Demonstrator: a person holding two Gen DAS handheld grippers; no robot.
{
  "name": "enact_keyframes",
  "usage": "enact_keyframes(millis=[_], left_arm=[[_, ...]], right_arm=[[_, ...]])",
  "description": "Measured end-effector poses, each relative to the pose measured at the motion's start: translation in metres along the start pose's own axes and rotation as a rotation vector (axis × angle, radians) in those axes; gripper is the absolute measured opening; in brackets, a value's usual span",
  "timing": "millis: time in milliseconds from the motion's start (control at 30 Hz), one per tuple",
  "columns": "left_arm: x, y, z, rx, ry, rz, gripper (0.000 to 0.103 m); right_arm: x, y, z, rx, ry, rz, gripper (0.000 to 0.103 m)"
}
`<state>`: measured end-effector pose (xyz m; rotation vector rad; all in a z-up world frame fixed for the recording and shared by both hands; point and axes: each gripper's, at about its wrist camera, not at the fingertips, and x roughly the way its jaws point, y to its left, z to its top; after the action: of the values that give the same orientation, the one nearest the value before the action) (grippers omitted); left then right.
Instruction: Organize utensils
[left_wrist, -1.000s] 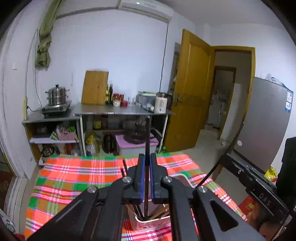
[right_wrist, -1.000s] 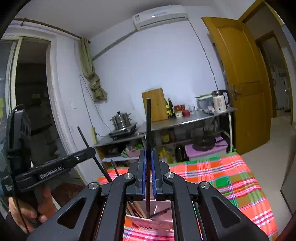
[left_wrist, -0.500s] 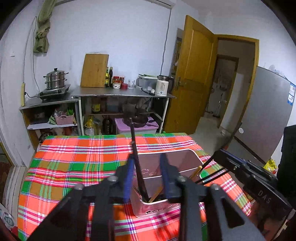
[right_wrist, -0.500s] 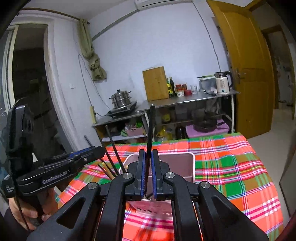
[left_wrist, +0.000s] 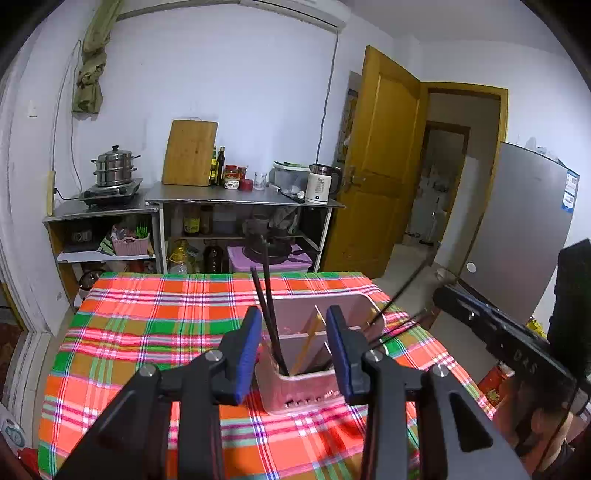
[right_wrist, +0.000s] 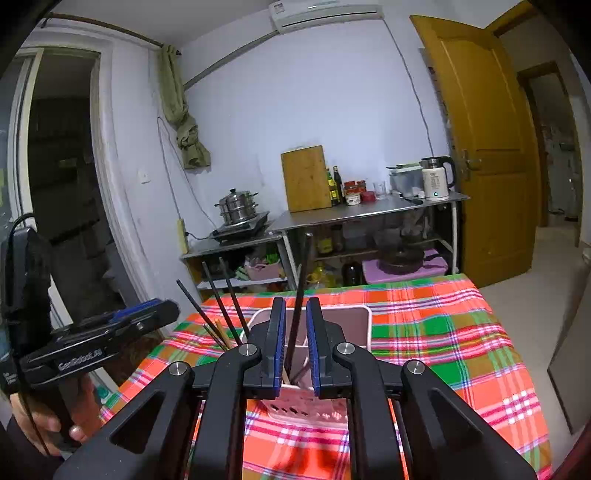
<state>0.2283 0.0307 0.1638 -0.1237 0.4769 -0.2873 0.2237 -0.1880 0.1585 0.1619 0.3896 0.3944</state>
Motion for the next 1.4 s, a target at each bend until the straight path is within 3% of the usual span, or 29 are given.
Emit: enact_keyframes(millis=[433,833,1400], left_arm=[[-0.027,-0.009,-0.072,-0.003,0.063,0.014,0.041],[-0.047,-0.028,-0.141,0.044,0.103,0.088,0.043],[-0.061,-0.039,-0.180,0.060,0.076,0.108,0.043]], right_arm=[[-0.032,0.007,-0.067,-0.018,0.081,-0.026,0.016],[-0.062,0.027,-0.130,-0.079,0.135,-0.073,0.018],[-0.075,0.039,-0.166,-0.133,0.133,-0.126,0.018]])
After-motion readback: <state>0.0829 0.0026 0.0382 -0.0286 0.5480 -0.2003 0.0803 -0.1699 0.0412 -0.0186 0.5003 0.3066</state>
